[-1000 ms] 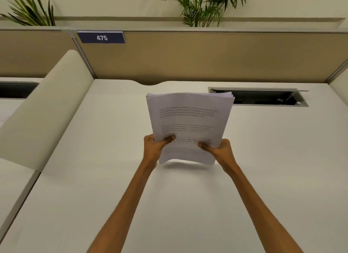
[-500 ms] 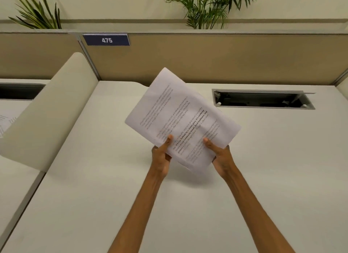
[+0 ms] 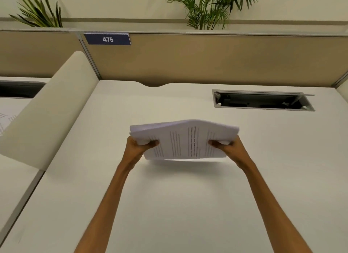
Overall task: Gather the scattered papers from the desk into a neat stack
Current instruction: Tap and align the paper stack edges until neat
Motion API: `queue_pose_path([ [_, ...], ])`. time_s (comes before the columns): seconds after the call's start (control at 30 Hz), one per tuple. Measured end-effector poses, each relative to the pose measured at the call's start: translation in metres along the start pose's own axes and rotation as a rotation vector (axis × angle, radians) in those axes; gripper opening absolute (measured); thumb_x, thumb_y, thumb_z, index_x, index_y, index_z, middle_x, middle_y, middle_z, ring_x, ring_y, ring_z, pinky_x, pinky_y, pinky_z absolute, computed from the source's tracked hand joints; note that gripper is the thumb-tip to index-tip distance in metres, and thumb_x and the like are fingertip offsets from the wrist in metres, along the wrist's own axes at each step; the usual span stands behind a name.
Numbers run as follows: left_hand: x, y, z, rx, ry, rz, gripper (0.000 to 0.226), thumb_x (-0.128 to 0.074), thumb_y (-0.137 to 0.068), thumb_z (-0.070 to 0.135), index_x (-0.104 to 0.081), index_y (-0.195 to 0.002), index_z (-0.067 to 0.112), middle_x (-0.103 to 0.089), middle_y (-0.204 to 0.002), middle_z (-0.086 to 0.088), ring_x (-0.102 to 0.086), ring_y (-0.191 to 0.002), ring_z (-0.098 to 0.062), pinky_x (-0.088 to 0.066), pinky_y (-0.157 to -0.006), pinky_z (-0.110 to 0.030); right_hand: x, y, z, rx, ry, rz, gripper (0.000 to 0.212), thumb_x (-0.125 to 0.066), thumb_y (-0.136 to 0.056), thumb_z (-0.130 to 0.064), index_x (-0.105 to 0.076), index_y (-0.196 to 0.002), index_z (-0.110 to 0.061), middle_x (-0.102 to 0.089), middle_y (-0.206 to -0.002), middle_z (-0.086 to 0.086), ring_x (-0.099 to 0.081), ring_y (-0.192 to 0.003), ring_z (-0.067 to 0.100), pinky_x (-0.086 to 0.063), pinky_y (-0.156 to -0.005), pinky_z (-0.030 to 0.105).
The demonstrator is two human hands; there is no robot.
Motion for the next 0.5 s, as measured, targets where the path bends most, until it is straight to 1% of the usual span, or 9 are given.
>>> queue_pose_path([
  [0.07,-0.007,0.001,0.002,0.012,-0.016,0.02,0.041,-0.084,-0.058,0.037,-0.072,-0.096,0.024,-0.078,-0.086,0.017,-0.075,-0.079,-0.008,-0.06,-0.066,-0.021,0.005,0.002,0.001,0.018,-0.003,0.077,0.022,-0.078,-0.08,-0.012,-0.07,-0.095,-0.026,-0.075,-0.095,-0.002,-0.073,-0.08,0.015,-0.061,-0.07,0.028],
  [0.13,-0.009,0.002,0.006,0.003,-0.011,0.065,0.033,-0.082,-0.065,0.032,-0.07,-0.095,0.026,-0.076,-0.083,0.023,-0.074,-0.075,-0.006,-0.059,-0.063,-0.02,0.008,0.006,0.001,0.045,-0.023,0.141,0.02,-0.078,-0.081,-0.012,-0.071,-0.093,-0.026,-0.075,-0.093,-0.001,-0.074,-0.081,0.018,-0.06,-0.067,0.025],
  [0.2,-0.009,0.001,0.008,-0.007,-0.001,0.108,0.029,-0.078,-0.067,0.025,-0.069,-0.095,0.026,-0.076,-0.082,0.025,-0.073,-0.073,-0.005,-0.058,-0.062,-0.018,0.009,0.01,0.001,0.073,-0.08,0.19,0.025,-0.077,-0.081,-0.007,-0.07,-0.092,-0.028,-0.075,-0.091,-0.005,-0.074,-0.077,0.01,-0.059,-0.064,0.022],
  [0.23,-0.009,0.0,0.006,0.002,0.013,0.119,0.03,-0.078,-0.066,0.023,-0.07,-0.094,0.025,-0.076,-0.081,0.024,-0.073,-0.072,-0.004,-0.058,-0.062,-0.018,0.01,0.012,0.002,0.08,-0.112,0.207,0.027,-0.076,-0.082,-0.005,-0.07,-0.092,-0.028,-0.074,-0.09,-0.007,-0.073,-0.076,0.006,-0.06,-0.064,0.021],
  [0.3,-0.012,0.002,-0.004,0.043,0.049,0.122,0.035,-0.084,-0.06,0.021,-0.071,-0.093,0.021,-0.077,-0.08,0.021,-0.073,-0.073,-0.004,-0.058,-0.062,-0.018,0.009,0.014,0.014,0.046,-0.15,0.223,0.027,-0.076,-0.081,-0.003,-0.069,-0.096,-0.024,-0.074,-0.092,-0.006,-0.074,-0.077,0.006,-0.061,-0.066,0.023],
  [0.33,-0.015,0.005,-0.012,0.068,0.052,0.116,0.041,-0.087,-0.056,0.023,-0.071,-0.094,0.019,-0.077,-0.081,0.017,-0.074,-0.075,-0.006,-0.059,-0.063,-0.019,0.006,0.016,0.024,0.016,-0.14,0.215,0.028,-0.077,-0.08,-0.003,-0.069,-0.099,-0.022,-0.074,-0.094,-0.006,-0.074,-0.079,0.008,-0.062,-0.068,0.025],
  [0.4,-0.018,0.012,-0.029,0.12,0.032,0.114,0.05,-0.09,-0.051,0.029,-0.071,-0.096,0.017,-0.077,-0.088,0.011,-0.074,-0.082,-0.013,-0.062,-0.066,-0.026,0.0,0.02,0.041,-0.031,-0.118,0.187,0.031,-0.079,-0.078,-0.004,-0.069,-0.099,-0.025,-0.074,-0.097,-0.006,-0.074,-0.083,0.009,-0.062,-0.074,0.028],
  [0.43,-0.017,0.015,-0.034,0.133,0.026,0.124,0.049,-0.089,-0.052,0.028,-0.071,-0.097,0.017,-0.077,-0.09,0.009,-0.074,-0.084,-0.015,-0.063,-0.068,-0.028,-0.002,0.022,0.046,-0.044,-0.124,0.186,0.033,-0.079,-0.077,-0.003,-0.069,-0.097,-0.028,-0.074,-0.096,-0.007,-0.074,-0.083,0.008,-0.062,-0.075,0.028],
  [0.5,-0.013,0.016,-0.035,0.127,0.042,0.148,0.043,-0.087,-0.056,0.022,-0.071,-0.096,0.019,-0.078,-0.087,0.012,-0.075,-0.082,-0.013,-0.062,-0.066,-0.025,-0.001,0.024,0.047,-0.037,-0.131,0.197,0.034,-0.079,-0.077,-0.003,-0.07,-0.095,-0.031,-0.075,-0.095,-0.009,-0.074,-0.082,0.01,-0.062,-0.071,0.025],
])
Point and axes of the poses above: each hand's wrist, its own y-axis away from the middle knuckle, its own x-axis out of the back of the hand, z = x × y, the point moved 10 cm from there along -y, towards the middle knuckle
